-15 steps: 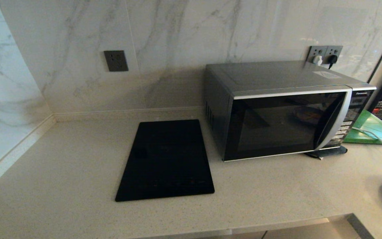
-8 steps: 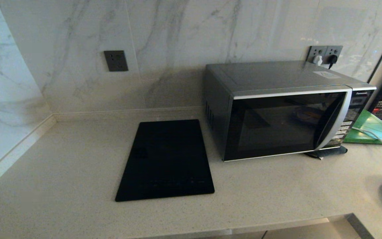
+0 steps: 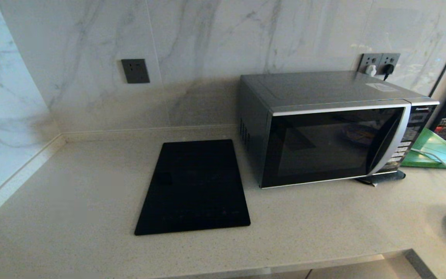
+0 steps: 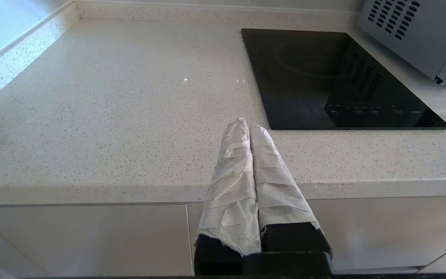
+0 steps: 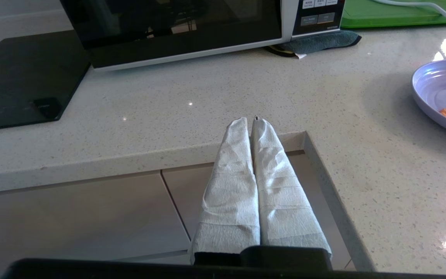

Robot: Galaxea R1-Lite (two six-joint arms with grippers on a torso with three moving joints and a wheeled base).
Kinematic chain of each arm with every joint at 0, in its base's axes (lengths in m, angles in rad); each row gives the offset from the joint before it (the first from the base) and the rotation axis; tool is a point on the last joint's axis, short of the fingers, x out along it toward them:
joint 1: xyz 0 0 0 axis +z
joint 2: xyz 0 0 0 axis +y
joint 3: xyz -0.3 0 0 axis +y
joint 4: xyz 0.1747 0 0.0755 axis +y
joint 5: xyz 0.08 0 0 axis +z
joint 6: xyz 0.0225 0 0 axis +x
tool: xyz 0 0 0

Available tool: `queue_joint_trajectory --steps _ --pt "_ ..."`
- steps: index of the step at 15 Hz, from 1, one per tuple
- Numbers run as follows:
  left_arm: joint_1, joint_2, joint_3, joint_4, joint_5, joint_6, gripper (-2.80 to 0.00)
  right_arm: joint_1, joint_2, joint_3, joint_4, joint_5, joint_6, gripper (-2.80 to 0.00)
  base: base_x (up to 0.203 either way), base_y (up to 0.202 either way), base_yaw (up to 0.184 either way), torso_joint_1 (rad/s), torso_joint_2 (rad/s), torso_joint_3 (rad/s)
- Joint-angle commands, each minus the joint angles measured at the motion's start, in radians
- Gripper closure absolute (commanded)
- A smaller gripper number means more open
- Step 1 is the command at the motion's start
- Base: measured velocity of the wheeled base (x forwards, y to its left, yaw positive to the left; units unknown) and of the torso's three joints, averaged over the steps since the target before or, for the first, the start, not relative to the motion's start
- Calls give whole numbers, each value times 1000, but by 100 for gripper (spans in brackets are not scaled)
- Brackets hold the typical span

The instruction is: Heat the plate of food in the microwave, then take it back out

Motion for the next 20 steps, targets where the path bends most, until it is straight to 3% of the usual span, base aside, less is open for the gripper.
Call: queue_joint_trajectory --steps 1,20 --pt "0 2 0 0 1 -1 0 0 2 2 0 0 1 0 0 0 0 0 0 0" --pt "0 2 0 0 1 -1 0 0 2 2 0 -1 1 0 0 0 0 0 0 0"
